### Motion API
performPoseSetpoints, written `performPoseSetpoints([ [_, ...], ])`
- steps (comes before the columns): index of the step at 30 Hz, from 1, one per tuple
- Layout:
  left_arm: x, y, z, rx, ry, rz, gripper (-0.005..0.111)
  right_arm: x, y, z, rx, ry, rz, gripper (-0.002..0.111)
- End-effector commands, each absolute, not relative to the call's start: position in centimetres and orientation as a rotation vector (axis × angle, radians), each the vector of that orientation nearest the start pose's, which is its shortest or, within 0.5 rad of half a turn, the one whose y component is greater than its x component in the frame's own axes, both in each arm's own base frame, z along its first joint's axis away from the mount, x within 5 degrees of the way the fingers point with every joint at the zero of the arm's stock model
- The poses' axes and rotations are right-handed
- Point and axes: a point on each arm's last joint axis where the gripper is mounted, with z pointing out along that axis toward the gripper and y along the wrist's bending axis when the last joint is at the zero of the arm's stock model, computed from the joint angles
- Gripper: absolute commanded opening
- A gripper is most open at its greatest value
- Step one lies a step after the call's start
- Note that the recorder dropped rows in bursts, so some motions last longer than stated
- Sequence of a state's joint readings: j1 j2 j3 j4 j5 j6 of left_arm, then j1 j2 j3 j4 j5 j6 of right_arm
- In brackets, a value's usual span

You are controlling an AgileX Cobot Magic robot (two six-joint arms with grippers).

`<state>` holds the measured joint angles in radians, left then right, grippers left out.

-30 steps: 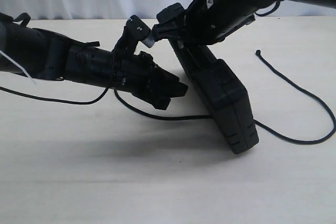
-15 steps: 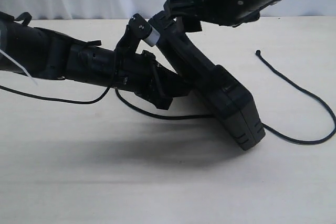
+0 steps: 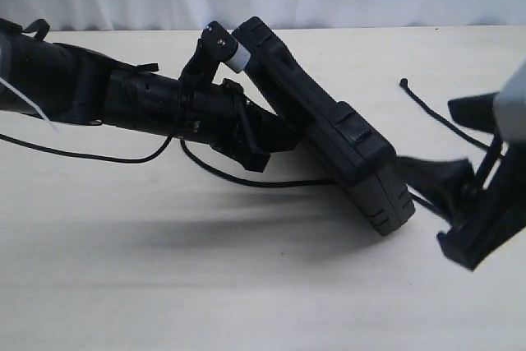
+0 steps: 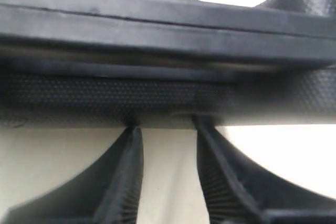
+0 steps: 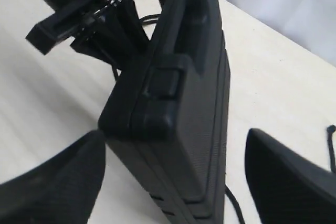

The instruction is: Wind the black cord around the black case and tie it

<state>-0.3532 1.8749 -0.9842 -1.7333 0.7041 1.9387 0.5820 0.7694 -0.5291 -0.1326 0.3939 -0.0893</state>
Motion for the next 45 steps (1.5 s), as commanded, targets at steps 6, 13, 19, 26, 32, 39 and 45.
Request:
performPoseSetpoints([
  [6,32.3,-18.5,17.8,0.918,1.965,-0.902,0.035,11.0,7.4,21.1,-0.77,1.81,0.252,0.07],
  [13,32.3,-18.5,17.8,0.915,1.967,-0.907,0.035,11.7,7.9,20.0,-0.86,1.84,0.206,0.07],
  [19,32.2,-18.6,17.9,0.916,1.964,-0.913,0.035,13.6,9.4,19.0,-0.89,1.821,0.214,0.081],
  [26,32.2,-18.6,17.9,0.912,1.967,-0.915,0.035,15.3,10.1,18.2,-0.827,1.877,0.211,0.098],
  [32,32.2,-18.6,17.9,0.912,1.967,-0.915,0.035,16.3,9.6,18.6,-0.741,1.821,0.103,0.097],
  [39,32.2,-18.6,17.9,0.912,1.967,-0.915,0.035,17.2,9.9,17.3,-0.805,1.826,0.019,0.097],
  [45,32.2,-18.6,17.9,0.915,1.962,-0.923,0.035,19.2,11.2,17.1,-0.776,1.823,0.031,0.097],
])
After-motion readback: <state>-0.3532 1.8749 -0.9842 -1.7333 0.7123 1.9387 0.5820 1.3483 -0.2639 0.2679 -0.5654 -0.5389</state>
